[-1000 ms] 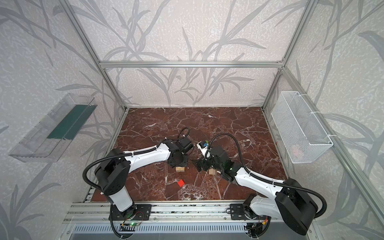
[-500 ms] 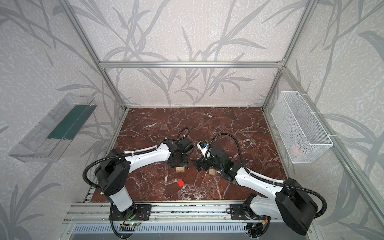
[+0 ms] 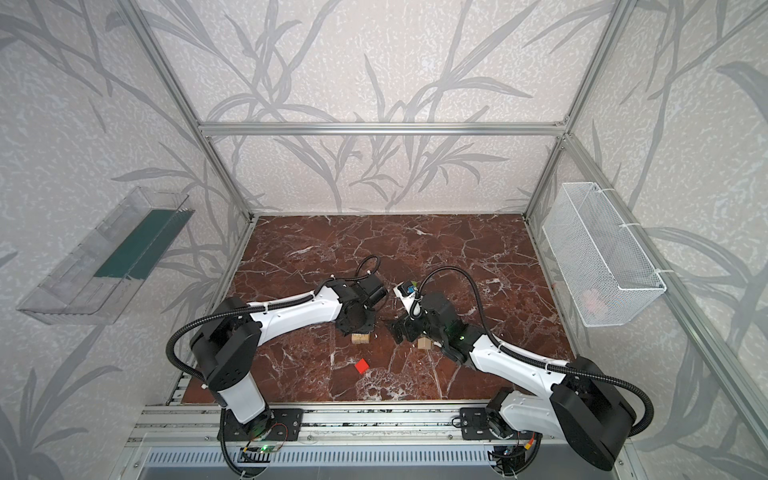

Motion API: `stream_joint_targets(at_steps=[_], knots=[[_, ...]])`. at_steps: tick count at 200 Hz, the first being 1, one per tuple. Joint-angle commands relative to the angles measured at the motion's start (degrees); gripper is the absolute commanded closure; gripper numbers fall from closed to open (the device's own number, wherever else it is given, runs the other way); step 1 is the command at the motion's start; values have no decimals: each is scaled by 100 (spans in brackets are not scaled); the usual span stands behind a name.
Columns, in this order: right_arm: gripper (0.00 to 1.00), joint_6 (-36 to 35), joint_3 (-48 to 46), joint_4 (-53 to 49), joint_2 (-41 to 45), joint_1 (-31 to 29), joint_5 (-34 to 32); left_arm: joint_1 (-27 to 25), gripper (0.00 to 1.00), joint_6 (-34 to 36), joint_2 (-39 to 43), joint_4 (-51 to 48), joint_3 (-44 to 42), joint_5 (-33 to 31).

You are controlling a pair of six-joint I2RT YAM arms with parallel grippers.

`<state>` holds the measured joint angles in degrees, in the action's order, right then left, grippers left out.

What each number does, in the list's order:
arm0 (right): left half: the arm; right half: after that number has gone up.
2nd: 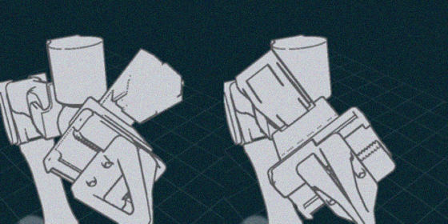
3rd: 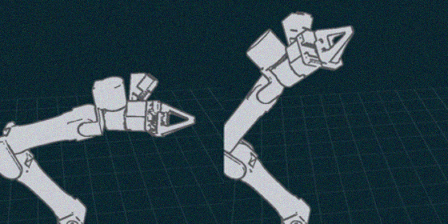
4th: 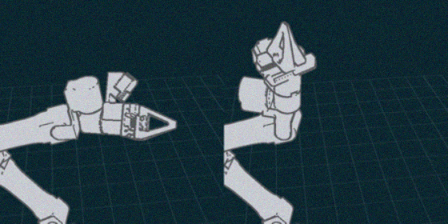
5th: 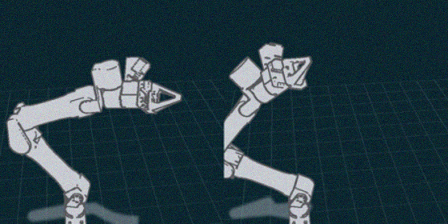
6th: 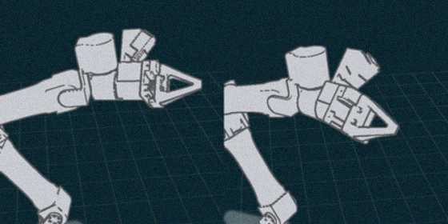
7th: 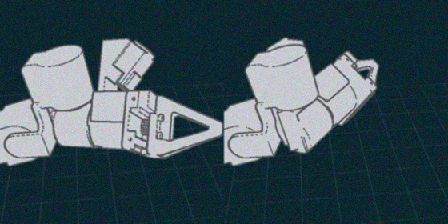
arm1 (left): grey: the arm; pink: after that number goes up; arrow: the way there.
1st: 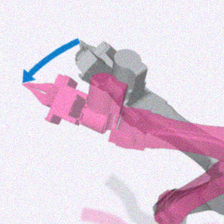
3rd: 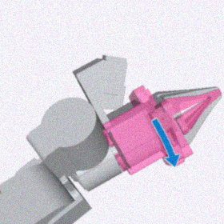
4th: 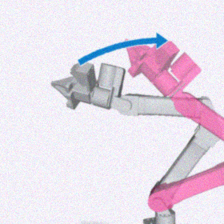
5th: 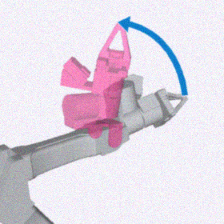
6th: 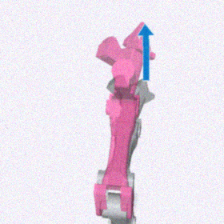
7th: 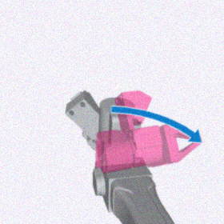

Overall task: Build the wood block tower
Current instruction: 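Lower the pine block with the left gripper onto the paired blocks' tops, then open the left gripper and lift it off the pine block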

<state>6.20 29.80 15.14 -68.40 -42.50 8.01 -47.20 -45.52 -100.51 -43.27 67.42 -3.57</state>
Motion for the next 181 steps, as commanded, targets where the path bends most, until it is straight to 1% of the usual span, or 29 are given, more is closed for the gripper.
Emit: stream_joint_targets(at_steps=[1, 23, 109, 181], knots=[[1, 40, -44, 67, 153, 29, -12, -26, 85, -38, -17, -114, 131, -161], [1, 48, -45, 67, 160, 31, -19, -26, 81, -48, 3, -121, 131, -167], [1, 57, -53, 78, 160, 41, -10, -26, 69, -89, 137, -138, 87, -285], [1, 65, -66, 86, 195, 41, -1, -26, 64, -98, 147, -90, 68, -218]])
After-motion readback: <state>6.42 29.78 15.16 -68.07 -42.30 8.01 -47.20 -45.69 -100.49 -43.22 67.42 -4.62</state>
